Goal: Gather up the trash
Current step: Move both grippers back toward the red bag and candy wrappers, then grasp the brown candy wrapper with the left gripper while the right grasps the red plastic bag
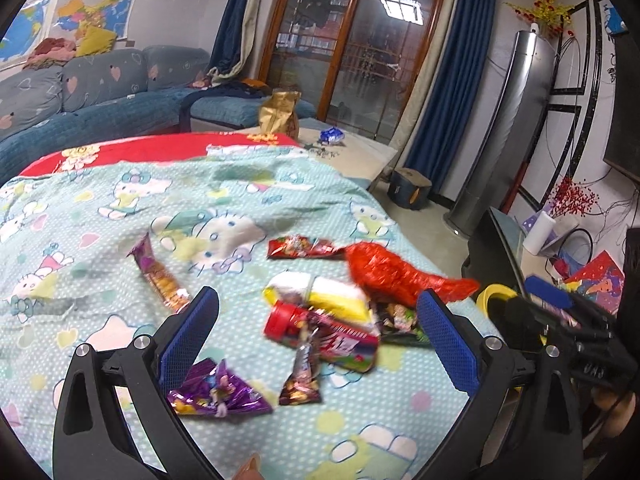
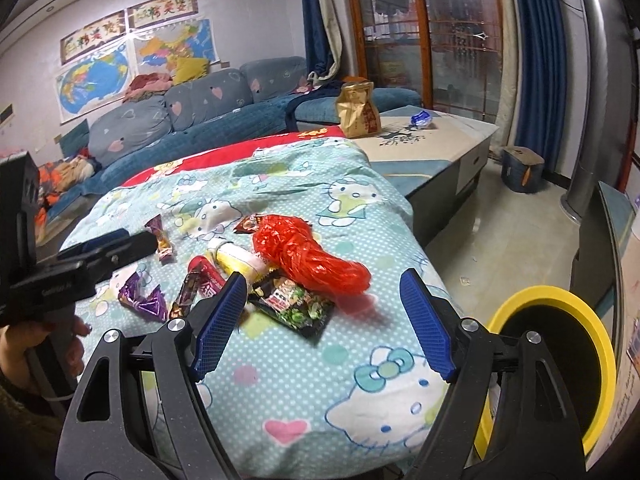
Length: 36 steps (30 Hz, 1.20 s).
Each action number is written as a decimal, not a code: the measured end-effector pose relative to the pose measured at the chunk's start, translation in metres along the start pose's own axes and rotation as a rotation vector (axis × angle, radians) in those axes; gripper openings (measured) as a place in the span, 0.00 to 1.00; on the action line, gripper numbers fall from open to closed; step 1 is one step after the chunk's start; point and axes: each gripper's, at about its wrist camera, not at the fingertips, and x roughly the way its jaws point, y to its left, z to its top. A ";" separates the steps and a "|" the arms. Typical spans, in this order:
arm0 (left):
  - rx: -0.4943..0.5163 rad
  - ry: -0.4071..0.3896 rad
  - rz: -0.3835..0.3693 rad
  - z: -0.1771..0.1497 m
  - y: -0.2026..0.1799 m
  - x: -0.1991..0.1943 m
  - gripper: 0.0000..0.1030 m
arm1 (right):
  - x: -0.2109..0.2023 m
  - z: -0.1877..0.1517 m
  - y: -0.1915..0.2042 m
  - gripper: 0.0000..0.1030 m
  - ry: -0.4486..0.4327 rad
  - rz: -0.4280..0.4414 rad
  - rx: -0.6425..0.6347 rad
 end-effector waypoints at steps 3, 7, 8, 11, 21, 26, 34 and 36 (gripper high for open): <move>-0.001 0.026 -0.008 -0.005 0.006 0.004 0.93 | 0.014 0.004 0.000 0.72 0.030 0.003 -0.006; 0.020 0.068 -0.023 -0.012 0.006 0.010 0.92 | 0.031 0.008 -0.003 0.72 0.060 0.004 0.001; 0.024 0.080 -0.027 -0.014 0.005 0.012 0.91 | 0.034 0.009 -0.003 0.72 0.063 0.003 -0.001; 0.043 0.113 -0.032 -0.018 0.000 0.017 0.77 | 0.048 0.013 -0.004 0.72 0.083 -0.008 -0.014; 0.089 0.202 -0.012 -0.031 -0.010 0.035 0.55 | 0.087 0.015 -0.002 0.72 0.164 -0.009 -0.053; 0.101 0.229 -0.001 -0.035 -0.013 0.042 0.46 | 0.098 0.008 -0.003 0.57 0.194 0.013 -0.033; 0.085 0.263 -0.013 -0.043 -0.015 0.049 0.22 | 0.097 -0.001 -0.003 0.17 0.207 0.084 0.006; 0.081 0.258 -0.016 -0.044 -0.015 0.048 0.21 | 0.090 -0.002 -0.003 0.15 0.188 0.086 0.009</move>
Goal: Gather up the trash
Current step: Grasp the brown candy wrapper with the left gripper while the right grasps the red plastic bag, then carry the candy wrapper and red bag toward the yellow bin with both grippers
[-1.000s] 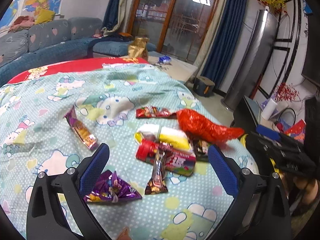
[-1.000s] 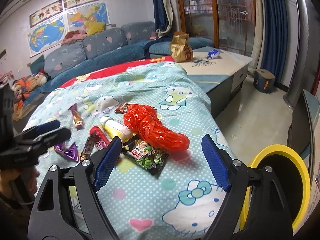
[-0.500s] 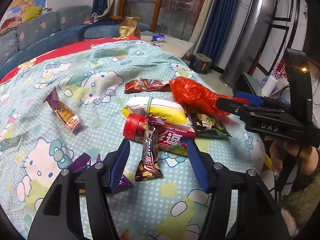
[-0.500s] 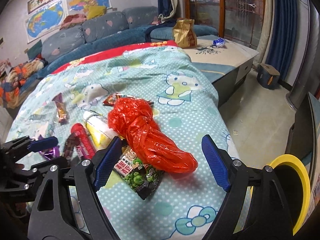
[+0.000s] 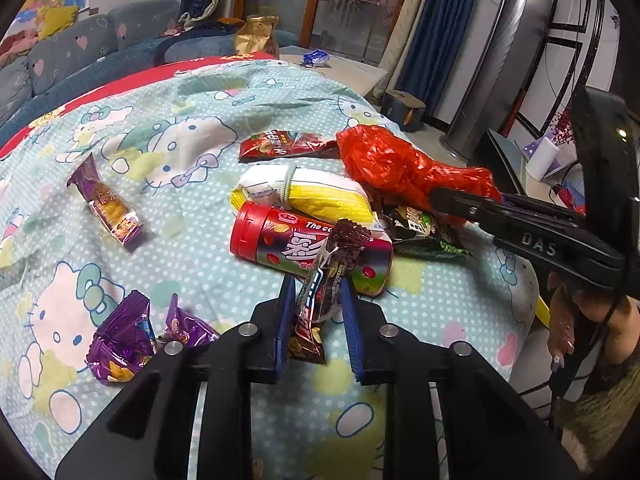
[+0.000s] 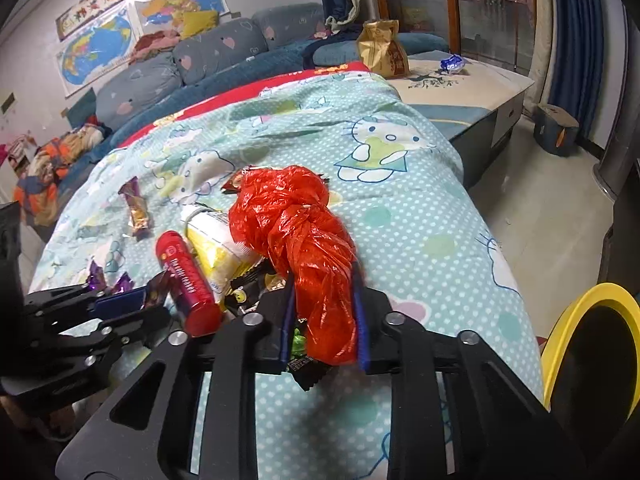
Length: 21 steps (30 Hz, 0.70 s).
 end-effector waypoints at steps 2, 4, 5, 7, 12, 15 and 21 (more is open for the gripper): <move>0.000 -0.013 -0.006 0.001 -0.001 -0.003 0.20 | -0.008 -0.001 0.001 0.15 -0.023 0.005 0.007; -0.006 -0.028 -0.019 0.003 -0.001 -0.006 0.19 | -0.019 -0.002 0.001 0.14 -0.051 0.011 0.016; -0.011 -0.038 -0.026 0.004 -0.002 -0.010 0.19 | -0.024 -0.002 0.000 0.14 -0.064 0.013 0.020; -0.015 -0.062 -0.035 0.008 -0.003 -0.017 0.19 | -0.034 -0.002 0.000 0.14 -0.085 0.018 0.029; -0.017 -0.109 -0.060 0.018 -0.008 -0.032 0.19 | -0.053 -0.007 0.004 0.14 -0.121 0.034 0.025; -0.016 -0.130 -0.074 0.022 -0.011 -0.038 0.19 | -0.063 -0.010 0.007 0.14 -0.139 0.038 0.024; -0.007 -0.162 -0.107 0.029 -0.021 -0.050 0.19 | -0.083 -0.014 0.004 0.14 -0.173 0.038 0.040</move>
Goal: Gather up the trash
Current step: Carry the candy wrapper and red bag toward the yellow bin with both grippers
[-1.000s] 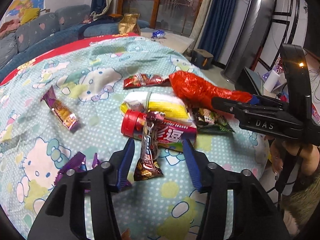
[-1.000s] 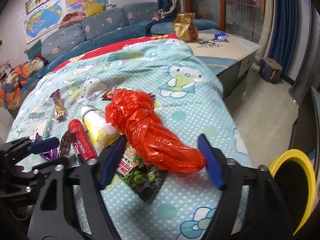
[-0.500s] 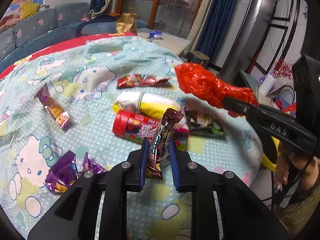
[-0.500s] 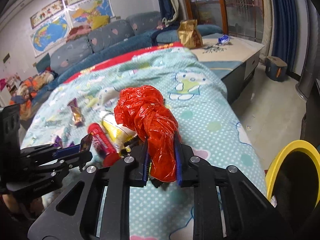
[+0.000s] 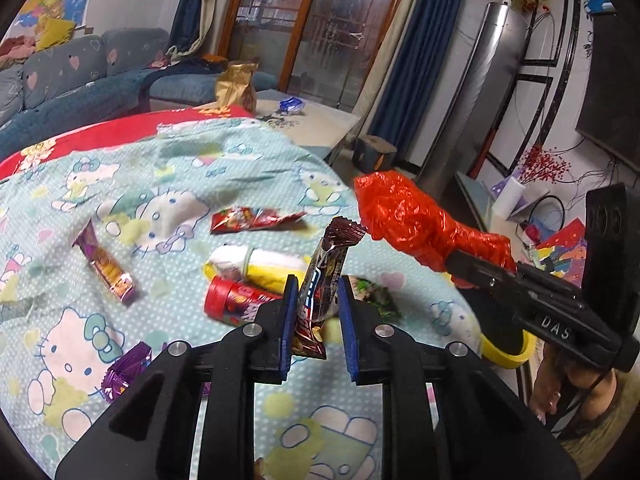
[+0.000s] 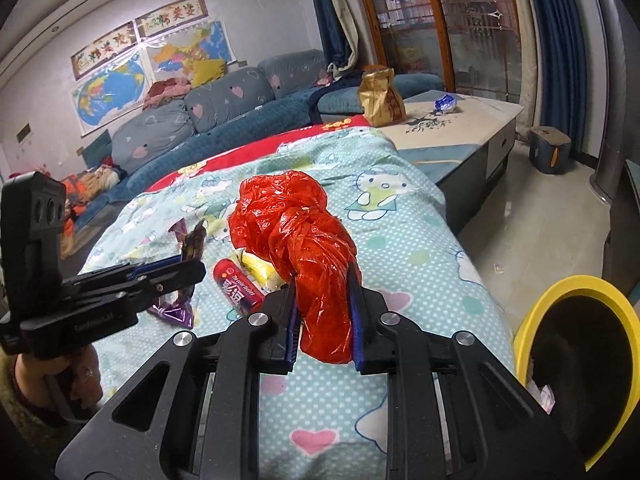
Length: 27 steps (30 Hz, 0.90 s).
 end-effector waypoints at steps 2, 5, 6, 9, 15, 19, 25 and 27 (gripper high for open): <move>0.004 -0.008 -0.009 0.002 -0.003 -0.002 0.19 | -0.005 0.000 0.000 0.14 -0.006 -0.001 0.007; 0.008 -0.017 -0.018 0.005 -0.007 -0.005 0.19 | -0.013 -0.002 -0.001 0.14 -0.017 -0.010 0.009; 0.009 -0.020 -0.021 0.006 -0.009 -0.006 0.19 | -0.015 -0.003 -0.002 0.14 -0.020 -0.014 0.009; 0.014 -0.026 -0.031 0.008 -0.012 -0.007 0.19 | -0.021 -0.005 -0.003 0.14 -0.029 -0.034 0.006; 0.034 -0.039 -0.055 0.014 -0.024 -0.008 0.19 | -0.033 -0.008 -0.012 0.14 -0.043 -0.067 0.025; 0.046 -0.045 -0.070 0.018 -0.031 -0.008 0.19 | -0.041 -0.011 -0.018 0.14 -0.051 -0.088 0.036; 0.076 -0.048 -0.094 0.022 -0.046 -0.006 0.19 | -0.052 -0.015 -0.028 0.14 -0.060 -0.121 0.051; 0.086 -0.050 -0.099 0.023 -0.050 -0.004 0.19 | -0.056 -0.016 -0.032 0.14 -0.067 -0.134 0.059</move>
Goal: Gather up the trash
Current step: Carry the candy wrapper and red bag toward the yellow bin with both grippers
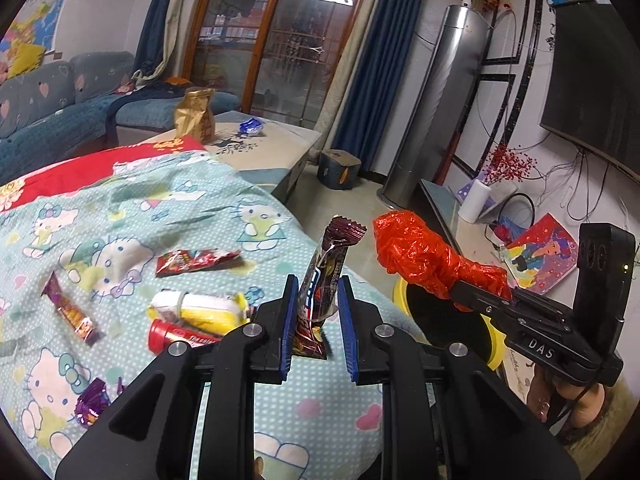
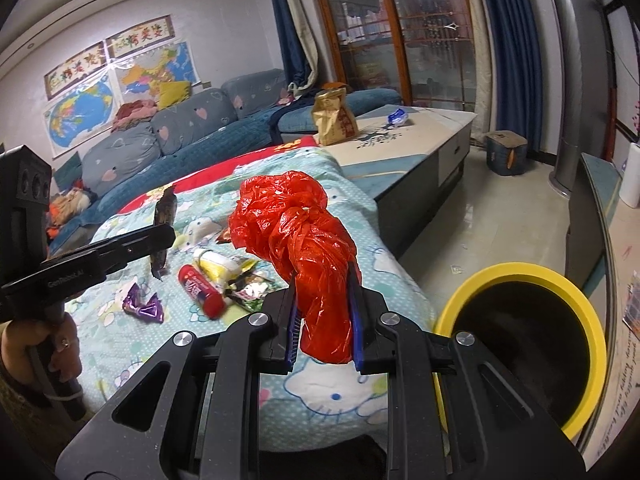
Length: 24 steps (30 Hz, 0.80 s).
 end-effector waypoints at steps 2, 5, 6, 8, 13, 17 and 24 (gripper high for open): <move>0.008 0.000 -0.008 0.001 -0.004 0.001 0.19 | -0.003 0.000 -0.005 0.14 -0.004 -0.008 0.005; 0.024 0.001 -0.017 0.003 -0.010 0.004 0.19 | -0.008 -0.001 -0.012 0.14 -0.015 -0.025 0.016; 0.029 0.000 -0.020 0.004 -0.013 0.005 0.19 | -0.010 -0.001 -0.014 0.14 -0.017 -0.030 0.021; 0.038 -0.001 -0.026 0.005 -0.017 0.006 0.19 | -0.014 -0.003 -0.020 0.14 -0.022 -0.047 0.032; 0.055 0.001 -0.044 0.006 -0.027 0.008 0.19 | -0.021 -0.005 -0.035 0.14 -0.029 -0.083 0.060; 0.068 0.003 -0.058 0.005 -0.036 0.011 0.19 | -0.026 -0.009 -0.047 0.14 -0.030 -0.117 0.076; 0.090 0.012 -0.086 0.003 -0.051 0.018 0.19 | -0.036 -0.018 -0.067 0.14 -0.027 -0.177 0.106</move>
